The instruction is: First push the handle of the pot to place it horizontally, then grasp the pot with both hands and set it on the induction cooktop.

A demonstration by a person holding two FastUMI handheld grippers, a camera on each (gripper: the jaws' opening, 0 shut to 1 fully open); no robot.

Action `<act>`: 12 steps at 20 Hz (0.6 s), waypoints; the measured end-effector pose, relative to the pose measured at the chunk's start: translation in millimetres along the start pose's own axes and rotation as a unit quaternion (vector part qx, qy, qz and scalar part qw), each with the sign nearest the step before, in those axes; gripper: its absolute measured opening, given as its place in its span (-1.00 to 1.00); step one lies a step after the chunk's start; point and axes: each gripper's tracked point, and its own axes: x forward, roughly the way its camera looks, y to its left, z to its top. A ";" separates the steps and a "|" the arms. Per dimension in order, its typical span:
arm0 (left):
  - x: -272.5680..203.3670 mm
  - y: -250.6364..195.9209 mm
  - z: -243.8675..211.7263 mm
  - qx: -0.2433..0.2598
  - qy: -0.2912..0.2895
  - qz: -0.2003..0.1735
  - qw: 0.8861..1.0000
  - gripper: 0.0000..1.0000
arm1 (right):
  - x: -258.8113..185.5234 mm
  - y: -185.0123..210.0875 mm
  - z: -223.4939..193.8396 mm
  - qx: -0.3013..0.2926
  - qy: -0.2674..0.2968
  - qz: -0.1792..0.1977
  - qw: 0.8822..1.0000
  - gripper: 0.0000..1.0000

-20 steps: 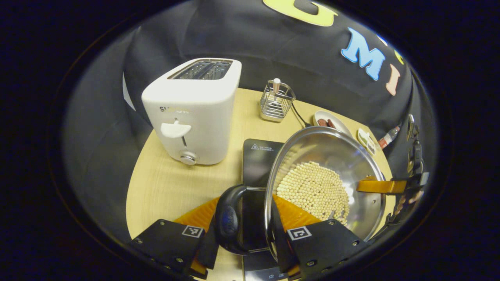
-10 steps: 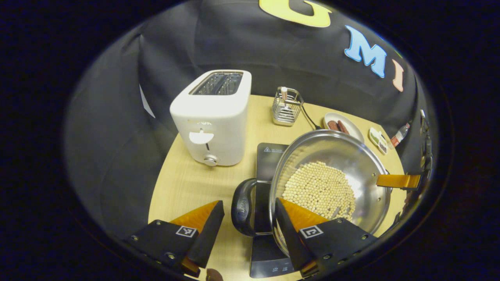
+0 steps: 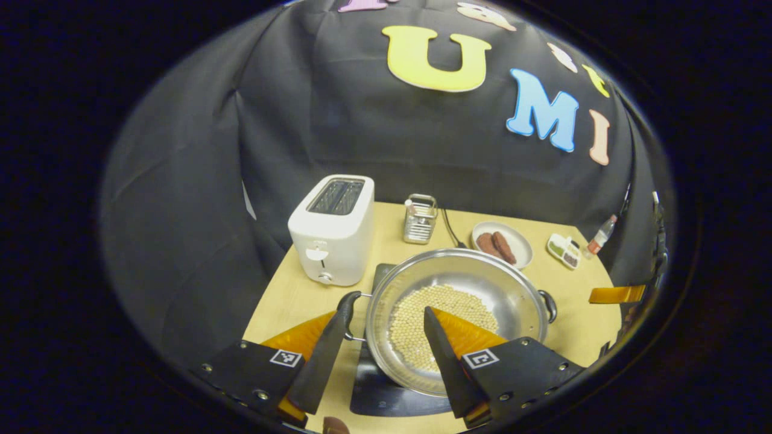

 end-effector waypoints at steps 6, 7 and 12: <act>-63.3 -77.5 -6.2 -0.014 -0.029 0.016 0.999 0.61 | -60.2 -83.0 15.1 -0.010 -0.051 -0.015 0.999 0.96; -73.3 -92.7 -5.6 -0.025 -0.039 0.019 0.999 0.61 | -71.9 -94.8 19.1 -0.010 -0.060 -0.014 0.998 0.96; -132.8 -161.9 -3.2 -0.040 -0.092 0.050 0.994 0.53 | -134.8 -152.4 54.7 -0.030 -0.139 -0.010 0.990 0.96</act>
